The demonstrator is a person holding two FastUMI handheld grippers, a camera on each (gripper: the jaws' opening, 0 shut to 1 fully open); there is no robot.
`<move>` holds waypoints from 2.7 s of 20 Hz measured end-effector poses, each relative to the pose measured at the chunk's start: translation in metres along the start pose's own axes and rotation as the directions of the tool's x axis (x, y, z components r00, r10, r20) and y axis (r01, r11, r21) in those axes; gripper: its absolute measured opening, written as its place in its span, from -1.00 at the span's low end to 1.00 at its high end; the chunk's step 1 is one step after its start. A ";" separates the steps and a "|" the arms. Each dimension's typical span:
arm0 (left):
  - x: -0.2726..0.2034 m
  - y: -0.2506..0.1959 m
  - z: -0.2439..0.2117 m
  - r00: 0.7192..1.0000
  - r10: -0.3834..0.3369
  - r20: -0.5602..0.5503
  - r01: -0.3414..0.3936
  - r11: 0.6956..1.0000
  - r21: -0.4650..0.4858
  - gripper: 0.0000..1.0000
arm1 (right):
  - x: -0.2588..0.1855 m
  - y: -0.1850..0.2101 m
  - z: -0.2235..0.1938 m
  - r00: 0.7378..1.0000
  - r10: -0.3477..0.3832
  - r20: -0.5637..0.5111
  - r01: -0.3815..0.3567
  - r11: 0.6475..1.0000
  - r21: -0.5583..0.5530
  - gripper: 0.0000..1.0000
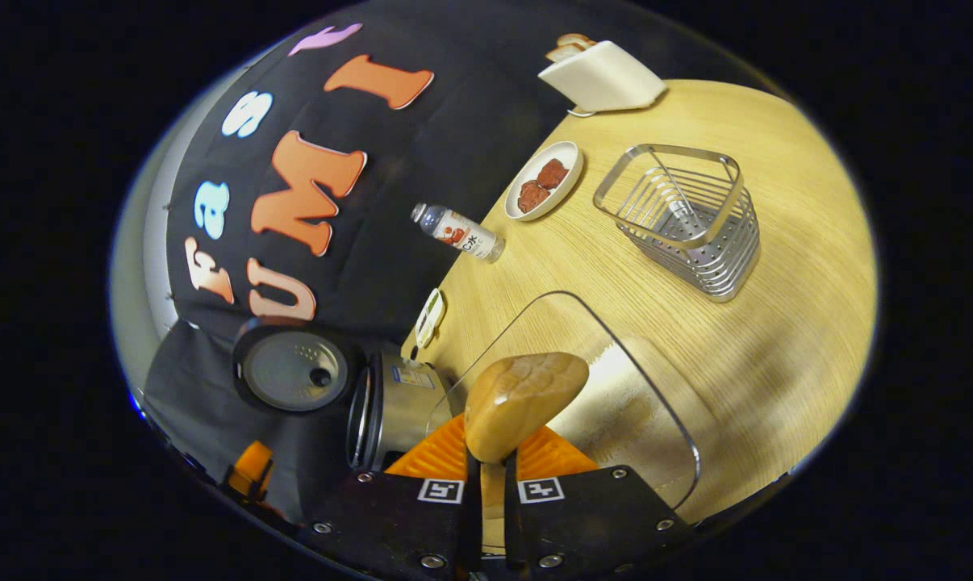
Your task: Close the left gripper, press the button to open the rice cooker; take a wooden spoon from the chopstick holder with the right hand, scoop a spoonful of rice and pour it into the rice cooker, then put the wooden spoon back into the chopstick holder.
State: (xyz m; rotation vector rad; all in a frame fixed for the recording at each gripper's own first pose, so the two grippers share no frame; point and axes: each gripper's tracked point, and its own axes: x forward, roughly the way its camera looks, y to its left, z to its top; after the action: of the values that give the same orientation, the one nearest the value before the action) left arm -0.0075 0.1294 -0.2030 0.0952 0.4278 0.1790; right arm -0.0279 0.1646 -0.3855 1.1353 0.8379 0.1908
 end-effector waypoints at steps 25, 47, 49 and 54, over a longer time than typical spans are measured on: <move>-0.021 0.025 0.019 0.986 0.045 0.162 -0.045 0.999 -0.006 0.89 | -0.024 0.161 0.102 0.919 0.376 0.119 -0.394 0.871 0.294 -0.80; -0.038 0.065 0.013 0.970 0.137 0.203 -0.137 0.990 -0.018 0.89 | 0.064 0.286 0.028 0.916 0.392 -0.090 -0.391 0.920 0.028 -0.79; -0.038 0.077 0.007 0.969 0.152 0.196 -0.153 0.988 -0.014 1.00 | 0.073 0.288 0.022 0.929 0.359 -0.090 -0.365 0.930 -0.051 -0.80; -0.037 0.090 -0.001 0.969 0.182 0.169 -0.184 0.983 -0.006 1.00 | 0.088 0.301 0.005 0.952 0.295 -0.081 -0.305 0.899 -0.315 -0.79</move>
State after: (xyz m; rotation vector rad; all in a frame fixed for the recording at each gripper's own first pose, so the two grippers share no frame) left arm -0.0551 0.2109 -0.1774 0.1588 0.2502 0.3479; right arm 0.1170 0.3406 -0.1705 0.9445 0.6247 0.5847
